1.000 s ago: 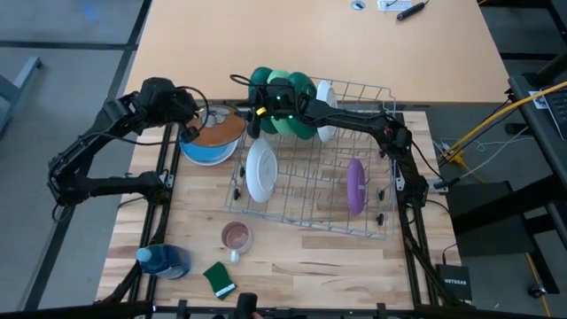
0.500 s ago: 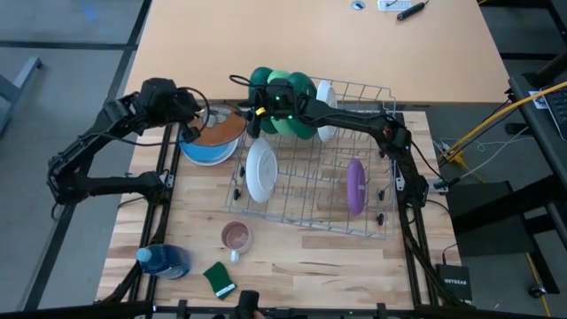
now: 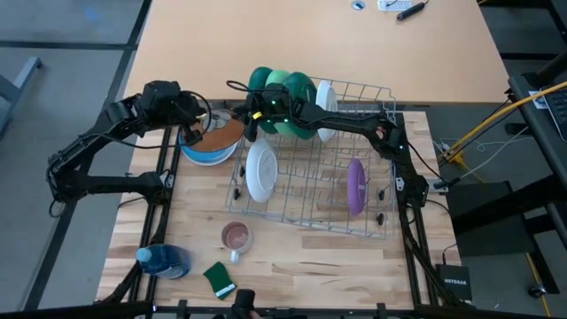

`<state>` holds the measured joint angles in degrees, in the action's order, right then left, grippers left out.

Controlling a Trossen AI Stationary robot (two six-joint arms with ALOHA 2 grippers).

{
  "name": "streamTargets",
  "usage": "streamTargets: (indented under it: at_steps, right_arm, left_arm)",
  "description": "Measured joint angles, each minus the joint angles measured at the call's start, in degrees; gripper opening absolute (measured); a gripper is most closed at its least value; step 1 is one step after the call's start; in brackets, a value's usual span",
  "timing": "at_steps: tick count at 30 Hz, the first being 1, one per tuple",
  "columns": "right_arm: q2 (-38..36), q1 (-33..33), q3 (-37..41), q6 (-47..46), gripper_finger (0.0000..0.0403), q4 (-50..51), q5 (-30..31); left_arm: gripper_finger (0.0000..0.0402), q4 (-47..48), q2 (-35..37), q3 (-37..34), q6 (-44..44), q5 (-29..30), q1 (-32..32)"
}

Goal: Sort dishes
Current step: Put the orange plate into the dishwasher rack

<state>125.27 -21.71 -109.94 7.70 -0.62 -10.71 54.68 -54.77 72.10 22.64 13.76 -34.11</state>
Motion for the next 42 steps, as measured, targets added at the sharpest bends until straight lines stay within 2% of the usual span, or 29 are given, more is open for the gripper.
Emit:
streamTargets:
  at_steps: [3, 7, 9, 14, 21, 25, 30, 34, 42]
  right_arm:
    - [0.2, 0.0, -0.01, 0.37, 0.0098, -0.35, -0.27]
    - [0.26, -0.02, 0.03, 0.21, 0.0032, -1.61, -0.81]
    - [0.38, -0.07, 0.16, 0.51, 0.0016, -2.85, -1.3]
    - [0.39, -0.07, 0.19, 1.09, 0.0035, -3.7, -0.75]
    - [0.39, -0.03, 0.19, 1.62, 0.0015, -4.24, -0.47]
    - [0.39, -0.07, 0.19, 1.55, 0.0021, -5.16, -0.21]
    - [0.39, -0.07, 0.12, 1.38, 0.0015, -5.84, 0.42]
    - [0.37, -0.11, 0.12, 1.48, 0.0015, -5.67, 0.83]
    - [0.13, -0.09, -3.0, 1.57, 0.0015, -3.43, 2.86]
  left_arm:
    - [0.0, 0.41, -0.08, -0.1, -0.11, -0.02, 0.13]
    - [0.0, -0.06, -0.12, -0.15, 0.05, 0.36, 0.53]
    - [0.0, 0.0, -0.12, -0.15, 0.31, 0.49, 0.82]
    - [0.0, 0.01, -0.03, -0.15, 0.35, 0.63, 0.92]
    - [0.0007, 0.03, -0.03, -0.17, 0.1, 0.52, 0.92]
    - [0.0036, -0.71, -0.03, -0.17, -0.13, 1.54, 0.97]
    - [0.0094, -3.0, -0.08, -0.28, 0.24, 6.47, 1.07]
    - [0.0133, -6.28, 0.18, -0.22, 1.9, 7.54, 1.03]
    - [0.0159, -12.6, 1.99, -0.17, 4.83, 7.98, 1.16]
